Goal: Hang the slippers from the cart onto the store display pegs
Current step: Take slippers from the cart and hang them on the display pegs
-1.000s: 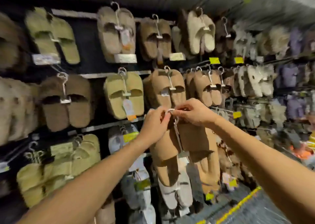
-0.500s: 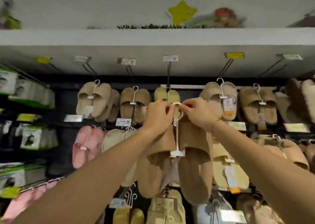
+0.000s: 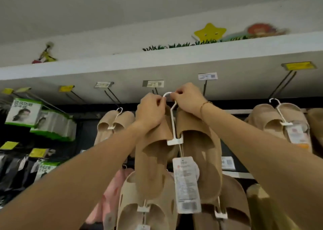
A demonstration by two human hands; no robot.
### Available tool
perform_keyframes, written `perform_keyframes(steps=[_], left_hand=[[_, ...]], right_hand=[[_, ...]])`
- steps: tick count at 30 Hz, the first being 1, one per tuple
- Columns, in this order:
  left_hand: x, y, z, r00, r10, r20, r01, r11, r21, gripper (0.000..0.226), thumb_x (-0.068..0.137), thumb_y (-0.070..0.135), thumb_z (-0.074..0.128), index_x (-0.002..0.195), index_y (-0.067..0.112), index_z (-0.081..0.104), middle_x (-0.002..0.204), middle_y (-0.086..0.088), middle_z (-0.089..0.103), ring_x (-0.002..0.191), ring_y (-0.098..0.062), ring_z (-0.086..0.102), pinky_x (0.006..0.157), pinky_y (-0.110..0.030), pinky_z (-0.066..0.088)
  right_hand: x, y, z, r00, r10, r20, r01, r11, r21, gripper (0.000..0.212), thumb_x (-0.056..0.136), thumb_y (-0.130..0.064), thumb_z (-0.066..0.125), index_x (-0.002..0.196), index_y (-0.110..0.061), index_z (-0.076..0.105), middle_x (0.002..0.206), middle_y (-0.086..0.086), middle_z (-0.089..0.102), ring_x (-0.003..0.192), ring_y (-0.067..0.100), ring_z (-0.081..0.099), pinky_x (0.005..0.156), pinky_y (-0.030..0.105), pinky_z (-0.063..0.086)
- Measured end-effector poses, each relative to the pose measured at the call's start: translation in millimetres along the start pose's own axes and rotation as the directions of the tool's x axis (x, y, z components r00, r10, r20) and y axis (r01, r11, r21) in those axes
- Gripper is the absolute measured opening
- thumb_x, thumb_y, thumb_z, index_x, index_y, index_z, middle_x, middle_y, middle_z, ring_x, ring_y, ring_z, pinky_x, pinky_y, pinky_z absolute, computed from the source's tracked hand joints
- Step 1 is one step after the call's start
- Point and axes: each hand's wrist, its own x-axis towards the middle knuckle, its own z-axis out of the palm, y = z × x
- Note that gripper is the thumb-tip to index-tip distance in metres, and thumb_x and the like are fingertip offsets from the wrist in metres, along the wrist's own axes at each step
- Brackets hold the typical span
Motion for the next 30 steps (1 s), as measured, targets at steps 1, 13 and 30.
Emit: perform_keyframes(steps=[1,13,30], left_hand=[[11,-12,1,1.0,-0.011,-0.027,0.012,1.0,0.026,0.038,0.104,0.037,0.047,0.078,0.023,0.071,0.075,0.008,0.062,0.066,-0.005,0.056,0.055,-0.022,0.037],[119,-136,39,0.998,-0.04,0.042,0.037,0.997,0.069,0.032,0.104,0.039,0.048,0.088,0.023,0.071,0.08,0.0,0.068,0.076,-0.019,0.066,0.074,-0.038,0.056],[173,-227,166,0.989,-0.06,0.134,0.053,0.997,0.058,0.035,0.103,0.037,0.049,0.092,0.013,0.071,0.088,-0.009,0.067,0.075,-0.026,0.062,0.063,-0.034,0.05]], right_hand=[[12,-1,11,1.0,0.001,0.008,0.0,1.0,-0.01,0.037,0.099,-0.037,0.056,0.084,-0.008,0.073,0.068,0.003,0.064,0.064,0.018,0.061,0.06,0.03,0.053],[123,17,143,0.98,0.111,-0.166,-0.138,0.977,-0.162,0.023,0.097,-0.033,0.051,0.087,-0.018,0.064,0.08,0.002,0.061,0.081,0.021,0.055,0.108,0.052,0.034],[208,123,239,0.937,0.159,-0.311,-0.265,0.903,-0.339,0.034,0.1,-0.038,0.048,0.072,-0.019,0.055,0.077,0.003,0.057,0.083,0.025,0.052,0.092,0.042,0.029]])
